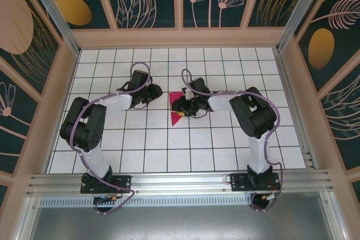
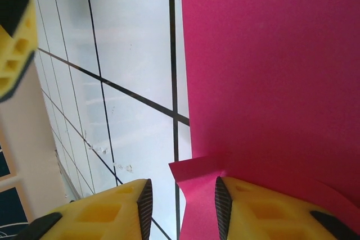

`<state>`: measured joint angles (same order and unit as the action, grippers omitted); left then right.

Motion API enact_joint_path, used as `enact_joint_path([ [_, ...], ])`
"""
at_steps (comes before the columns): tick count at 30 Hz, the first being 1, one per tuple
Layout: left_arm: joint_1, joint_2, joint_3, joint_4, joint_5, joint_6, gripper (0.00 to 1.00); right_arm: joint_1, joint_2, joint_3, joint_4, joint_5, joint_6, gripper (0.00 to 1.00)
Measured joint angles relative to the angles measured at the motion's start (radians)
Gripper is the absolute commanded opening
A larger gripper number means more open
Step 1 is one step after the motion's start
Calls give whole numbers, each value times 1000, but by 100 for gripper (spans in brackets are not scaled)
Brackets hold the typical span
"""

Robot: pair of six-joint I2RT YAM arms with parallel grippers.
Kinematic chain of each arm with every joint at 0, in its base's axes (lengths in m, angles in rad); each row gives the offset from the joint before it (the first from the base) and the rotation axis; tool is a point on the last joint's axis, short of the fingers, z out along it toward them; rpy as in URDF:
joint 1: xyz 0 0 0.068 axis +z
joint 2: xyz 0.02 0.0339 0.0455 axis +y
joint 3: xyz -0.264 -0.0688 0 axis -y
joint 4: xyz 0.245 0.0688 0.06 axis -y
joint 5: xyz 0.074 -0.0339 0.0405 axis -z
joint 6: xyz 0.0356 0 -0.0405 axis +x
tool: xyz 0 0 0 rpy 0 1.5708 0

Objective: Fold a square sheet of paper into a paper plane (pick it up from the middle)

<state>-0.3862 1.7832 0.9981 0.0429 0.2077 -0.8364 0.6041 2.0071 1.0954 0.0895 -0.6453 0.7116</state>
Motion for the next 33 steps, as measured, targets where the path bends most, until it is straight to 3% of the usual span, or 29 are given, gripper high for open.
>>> enact_joint_path([
  [6, -4, -44, -92, 42, 68, -22, 21, 0, 2, -5, -21, 49, -22, 7],
  [10, -24, -78, -130, 79, 119, -31, 16, 0, 4, -5, -28, 60, -29, 0],
  [19, -132, -42, -129, 140, 197, -34, 3, 0, 4, -5, -30, 61, -31, 0],
  [33, -144, 51, -98, 116, 176, -34, 0, 0, 4, -3, -34, 63, -30, 0],
])
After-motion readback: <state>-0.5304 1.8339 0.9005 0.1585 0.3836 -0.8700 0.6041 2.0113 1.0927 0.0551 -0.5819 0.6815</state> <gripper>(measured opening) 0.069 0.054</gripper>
